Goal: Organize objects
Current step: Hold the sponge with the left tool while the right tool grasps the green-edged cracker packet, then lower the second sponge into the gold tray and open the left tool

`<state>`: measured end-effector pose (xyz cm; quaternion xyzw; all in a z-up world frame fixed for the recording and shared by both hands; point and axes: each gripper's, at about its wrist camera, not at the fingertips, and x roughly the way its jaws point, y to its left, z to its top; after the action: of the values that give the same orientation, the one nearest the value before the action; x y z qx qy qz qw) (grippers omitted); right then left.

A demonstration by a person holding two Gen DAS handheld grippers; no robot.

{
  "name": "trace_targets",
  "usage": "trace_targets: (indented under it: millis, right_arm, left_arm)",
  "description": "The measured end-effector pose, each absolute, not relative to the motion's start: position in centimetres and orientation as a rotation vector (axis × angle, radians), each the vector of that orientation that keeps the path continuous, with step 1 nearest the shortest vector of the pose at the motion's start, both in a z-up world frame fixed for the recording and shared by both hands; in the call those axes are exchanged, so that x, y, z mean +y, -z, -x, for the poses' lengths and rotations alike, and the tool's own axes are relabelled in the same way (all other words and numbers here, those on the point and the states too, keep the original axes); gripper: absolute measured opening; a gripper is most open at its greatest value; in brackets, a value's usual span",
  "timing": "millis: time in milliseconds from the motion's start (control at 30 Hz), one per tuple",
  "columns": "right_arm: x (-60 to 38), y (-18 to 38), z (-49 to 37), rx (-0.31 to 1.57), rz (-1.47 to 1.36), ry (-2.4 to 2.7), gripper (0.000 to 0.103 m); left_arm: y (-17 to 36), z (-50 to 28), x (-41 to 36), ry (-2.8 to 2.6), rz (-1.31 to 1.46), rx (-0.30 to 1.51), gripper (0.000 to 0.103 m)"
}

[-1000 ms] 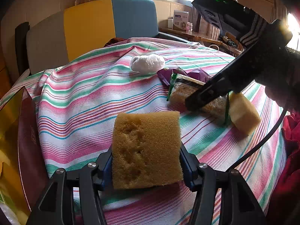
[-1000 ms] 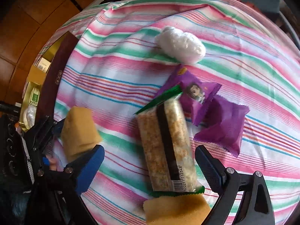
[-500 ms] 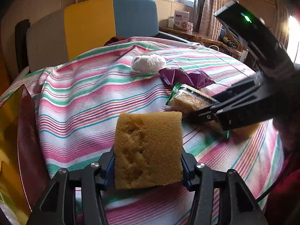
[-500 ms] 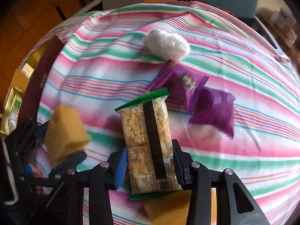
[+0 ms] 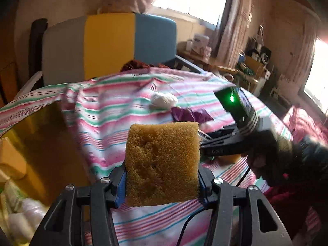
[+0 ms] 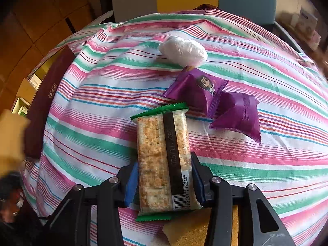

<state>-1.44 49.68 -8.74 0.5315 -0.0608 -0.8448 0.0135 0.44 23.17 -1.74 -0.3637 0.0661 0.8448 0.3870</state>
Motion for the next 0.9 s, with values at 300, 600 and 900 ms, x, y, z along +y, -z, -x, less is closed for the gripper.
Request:
trace_targets:
  millis: [300, 600, 900]
  right_arm:
    - [47.4, 9.7, 2.5, -0.088, -1.650, 2.656, 0.048]
    - [47.5, 9.7, 2.5, -0.074, -1.647, 2.653, 0.048]
    - [47.1, 9.4, 2.6, -0.041, -1.652, 2.654, 0.048]
  left_arm:
    - [-0.2, 6.4, 12.0, -2.319, 1.121, -0.111, 0.054]
    - [2.5, 11.0, 5.1, -2.305, 1.311, -0.459, 0.054]
    - [6.0, 14.5, 5.8, -2.258, 1.508, -0.511, 0.054]
